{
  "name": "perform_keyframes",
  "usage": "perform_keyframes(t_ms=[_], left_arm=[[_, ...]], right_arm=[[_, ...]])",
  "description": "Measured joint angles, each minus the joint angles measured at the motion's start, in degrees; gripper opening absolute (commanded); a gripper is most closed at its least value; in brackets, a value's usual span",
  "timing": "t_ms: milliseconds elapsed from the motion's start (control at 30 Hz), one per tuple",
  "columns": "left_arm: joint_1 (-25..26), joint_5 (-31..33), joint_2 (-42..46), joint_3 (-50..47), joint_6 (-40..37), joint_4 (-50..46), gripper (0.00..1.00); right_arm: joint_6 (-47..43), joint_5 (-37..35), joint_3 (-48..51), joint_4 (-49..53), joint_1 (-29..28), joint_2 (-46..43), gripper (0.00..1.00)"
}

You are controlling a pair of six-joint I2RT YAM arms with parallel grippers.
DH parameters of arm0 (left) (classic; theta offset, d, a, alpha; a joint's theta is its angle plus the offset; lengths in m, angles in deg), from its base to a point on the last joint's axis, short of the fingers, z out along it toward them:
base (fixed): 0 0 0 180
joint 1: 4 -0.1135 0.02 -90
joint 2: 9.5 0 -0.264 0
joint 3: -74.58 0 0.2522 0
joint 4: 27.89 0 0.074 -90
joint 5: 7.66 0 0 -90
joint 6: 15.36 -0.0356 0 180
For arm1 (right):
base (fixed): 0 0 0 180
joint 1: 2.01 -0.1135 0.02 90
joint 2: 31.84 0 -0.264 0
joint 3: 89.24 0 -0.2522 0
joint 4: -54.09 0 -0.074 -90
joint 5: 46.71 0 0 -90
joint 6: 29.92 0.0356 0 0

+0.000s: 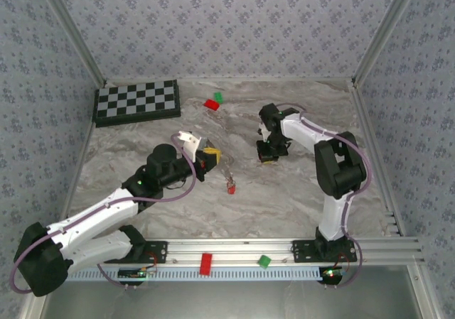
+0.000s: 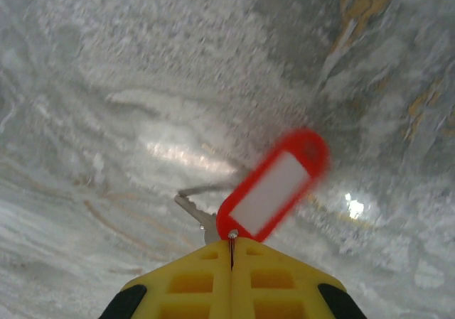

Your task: Put the keys on the keyring

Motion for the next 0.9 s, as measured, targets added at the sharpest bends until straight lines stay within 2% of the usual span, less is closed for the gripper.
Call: perform_keyframes(t_ms=[533, 900], left_arm=[[0.00, 0.02, -0.02, 0.00, 0.00, 0.02, 0.00], [0.00, -0.02, -0.07, 0.00, 0.04, 0.04, 0.00]], right_arm=[[-0.20, -3.17, 0.39, -6.69, 0.13, 1.64, 0.00], [1.14, -4.39, 8.20, -4.04, -6.69, -13.68, 0.00]])
